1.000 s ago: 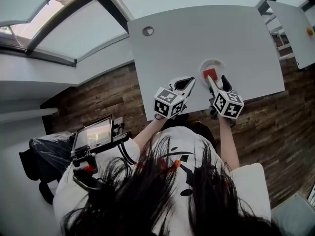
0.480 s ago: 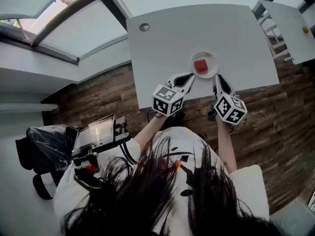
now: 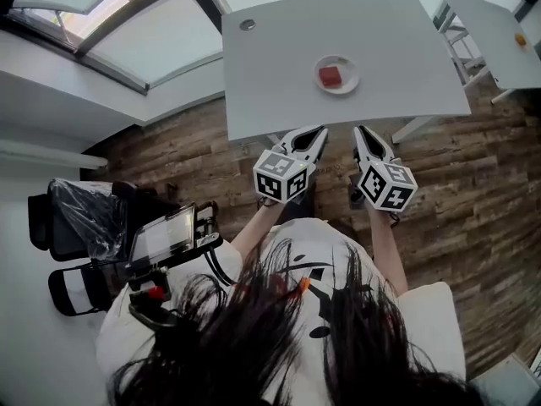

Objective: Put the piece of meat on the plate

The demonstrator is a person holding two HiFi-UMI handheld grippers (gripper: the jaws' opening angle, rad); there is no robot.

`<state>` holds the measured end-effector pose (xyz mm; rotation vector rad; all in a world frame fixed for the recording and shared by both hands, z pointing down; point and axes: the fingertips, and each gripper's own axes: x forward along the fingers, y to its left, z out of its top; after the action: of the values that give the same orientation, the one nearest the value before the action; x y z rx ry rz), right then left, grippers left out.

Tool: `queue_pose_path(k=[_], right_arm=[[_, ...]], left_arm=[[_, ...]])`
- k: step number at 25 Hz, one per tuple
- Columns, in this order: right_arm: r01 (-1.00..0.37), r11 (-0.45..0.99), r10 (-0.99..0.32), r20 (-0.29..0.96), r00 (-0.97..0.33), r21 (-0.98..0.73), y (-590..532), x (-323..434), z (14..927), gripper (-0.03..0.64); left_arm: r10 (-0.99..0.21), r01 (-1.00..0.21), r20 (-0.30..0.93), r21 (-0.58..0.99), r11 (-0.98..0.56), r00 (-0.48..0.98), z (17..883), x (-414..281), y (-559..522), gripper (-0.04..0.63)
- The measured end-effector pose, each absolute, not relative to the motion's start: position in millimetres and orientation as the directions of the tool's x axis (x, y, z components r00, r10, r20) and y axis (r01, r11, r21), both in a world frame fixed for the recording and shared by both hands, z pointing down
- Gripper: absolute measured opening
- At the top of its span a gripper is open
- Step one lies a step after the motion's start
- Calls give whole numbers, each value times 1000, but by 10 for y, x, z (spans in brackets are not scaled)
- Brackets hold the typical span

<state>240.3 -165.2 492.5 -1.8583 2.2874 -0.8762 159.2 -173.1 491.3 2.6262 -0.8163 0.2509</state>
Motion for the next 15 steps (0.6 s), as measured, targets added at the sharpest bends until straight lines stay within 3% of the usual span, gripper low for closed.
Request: queue_pose_path(k=[15], right_arm=[[-845, 192, -906, 240, -348, -500, -695, 2046, 4828, 49]], left_arm=[[-542, -634, 345, 269, -725, 766, 4926, 1276, -524, 5]])
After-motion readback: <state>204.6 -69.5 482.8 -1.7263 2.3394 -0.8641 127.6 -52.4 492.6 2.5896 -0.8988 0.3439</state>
